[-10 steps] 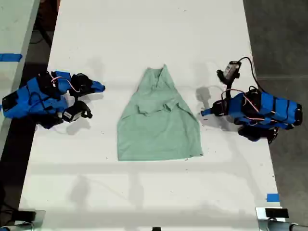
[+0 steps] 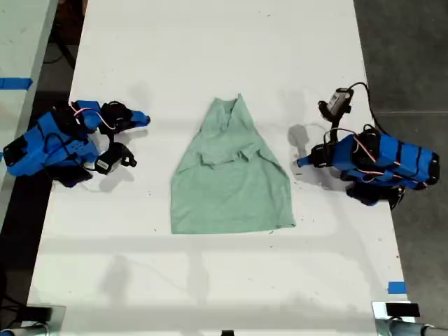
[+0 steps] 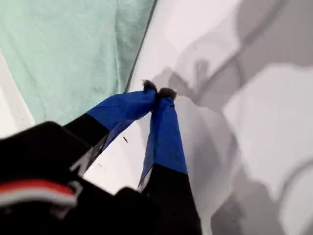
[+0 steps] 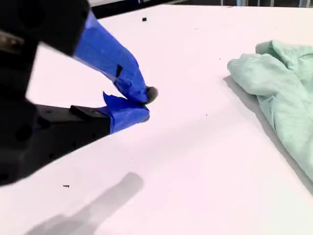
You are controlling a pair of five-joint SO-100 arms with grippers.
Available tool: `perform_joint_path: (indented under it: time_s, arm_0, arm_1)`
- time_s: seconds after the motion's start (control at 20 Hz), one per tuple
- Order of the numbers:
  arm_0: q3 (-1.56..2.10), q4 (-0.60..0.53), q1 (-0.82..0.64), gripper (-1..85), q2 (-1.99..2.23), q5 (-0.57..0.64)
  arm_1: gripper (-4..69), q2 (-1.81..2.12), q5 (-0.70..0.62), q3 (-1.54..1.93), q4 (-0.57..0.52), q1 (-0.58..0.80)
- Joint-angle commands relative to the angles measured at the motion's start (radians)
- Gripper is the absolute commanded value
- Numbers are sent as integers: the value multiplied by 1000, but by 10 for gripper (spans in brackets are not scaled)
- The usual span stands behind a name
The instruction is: Fold t shirt
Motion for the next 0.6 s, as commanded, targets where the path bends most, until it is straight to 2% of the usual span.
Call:
perform_joint_path:
  time_s: [0.0, 0.1, 0.15, 0.25, 0.35, 0.45, 0.55]
  arm_0:
    - [21, -12, 31, 1, 6, 6]
    - [25, -15, 43, 1, 6, -2]
    - [26, -15, 41, 1, 6, -6]
    - [28, -15, 41, 1, 6, -8]
    - [28, -15, 41, 2, 6, -9]
    - [29, -15, 48, 2, 6, -9]
    - [29, -15, 49, 4, 6, -11]
  arm_1:
    - [10, -3, 97, -83, 38, -77]
    - [29, -146, 244, -164, 41, -166]
    - [52, -278, 314, -225, 9, -244]
    - [177, -614, 453, -377, -44, -365]
    - [216, -908, 541, -491, -104, -448]
    - [225, -1066, 598, -512, -210, -512]
    - [225, -1126, 611, -459, -379, -545]
